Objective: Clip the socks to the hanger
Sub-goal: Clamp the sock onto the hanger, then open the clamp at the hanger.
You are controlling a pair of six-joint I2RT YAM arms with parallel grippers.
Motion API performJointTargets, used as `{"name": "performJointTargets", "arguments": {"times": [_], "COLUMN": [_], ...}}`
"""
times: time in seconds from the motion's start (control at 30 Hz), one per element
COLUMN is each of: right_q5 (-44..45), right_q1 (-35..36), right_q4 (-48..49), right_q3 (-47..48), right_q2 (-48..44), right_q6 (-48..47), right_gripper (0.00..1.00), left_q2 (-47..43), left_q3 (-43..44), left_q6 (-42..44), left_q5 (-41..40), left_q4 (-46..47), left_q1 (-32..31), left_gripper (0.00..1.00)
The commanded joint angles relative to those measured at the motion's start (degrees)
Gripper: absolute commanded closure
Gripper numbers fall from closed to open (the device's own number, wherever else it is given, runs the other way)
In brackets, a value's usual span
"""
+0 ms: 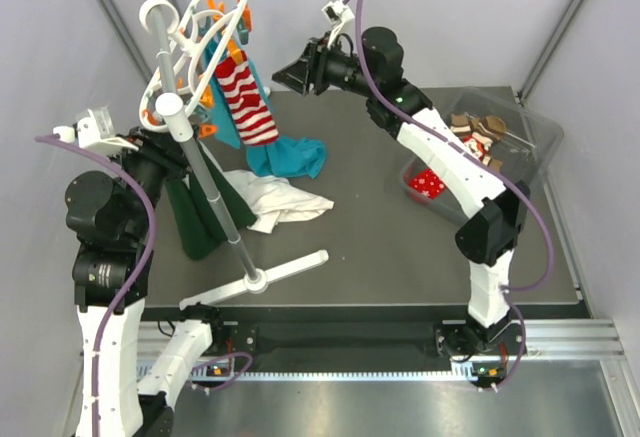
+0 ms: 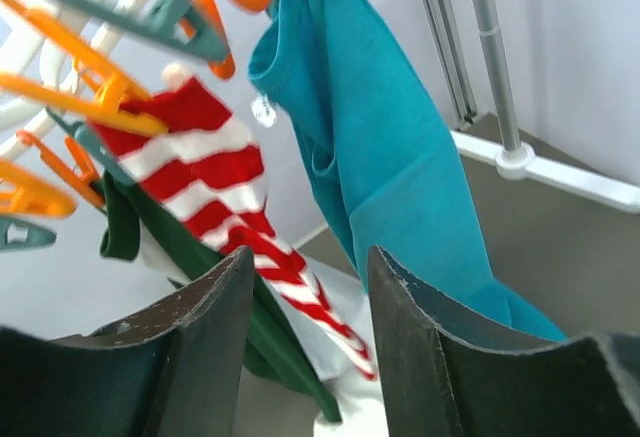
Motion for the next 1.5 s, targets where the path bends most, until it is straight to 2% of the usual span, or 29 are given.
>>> {"name": "performJointTargets", "arguments": {"times": [0.0, 0.2, 0.33, 0.47, 0.6, 0.87, 1.0, 1.2, 1.47], "right_q5": [1.5, -2.4, -7.2, -10.1, -8.7, -6.6, -5.7, -4.6, -5.6], "right_q1": [-0.3, 4.2, 8.2, 11.5, 13.0, 14.0, 15.0, 15.7, 16.4], "right_q4": [-2.7, 0.1, 11.9, 16.7, 21.3, 30.3, 29.5, 30.9, 29.3], "right_q3": [-2.7, -12.9, -17.5, -14.4, -12.6, -12.0, -9.9, -7.4, 0.5], "right_q2": [-8.5, -16.2, -17.9, -13.5, -9.2, -3.8, -2.3, 0.1, 5.1], "right_q6": [-4.2, -9.9, -8.9, -8.9, -9.5, -9.7, -13.6, -15.0, -14.4], "right_gripper": [0.51, 0.49, 0.45, 0.39, 0.32, 0.38, 0.37, 0.37, 0.39], "left_q2": [0.0, -0.8, -1.2, -1.6, -1.6, -1.7, -1.9, -1.9, -2.5], "left_q3": [0.3, 0.1, -0.1, 0.0, 0.3, 0.5, -0.2, -0.5, -0.3], "left_q6": [0.9, 2.7, 3.0, 3.4, 3.5, 4.2, 3.5, 3.5, 3.6], "left_q5": [0.2, -0.8, -1.2, -1.2, -1.2, -1.2, -0.8, -0.5, -0.8], "left_q4": [4.4, 2.9, 2.3, 1.7, 1.4, 0.3, 0.9, 1.0, 0.6], "left_q1": [-0.2, -0.2, -0.2, -0.2, -0.2, -0.2, -0.2, -0.2, -0.2], "left_gripper": [0.63, 0.63, 0.63, 0.63, 0.64, 0.64, 0.64, 0.64, 0.64]}}
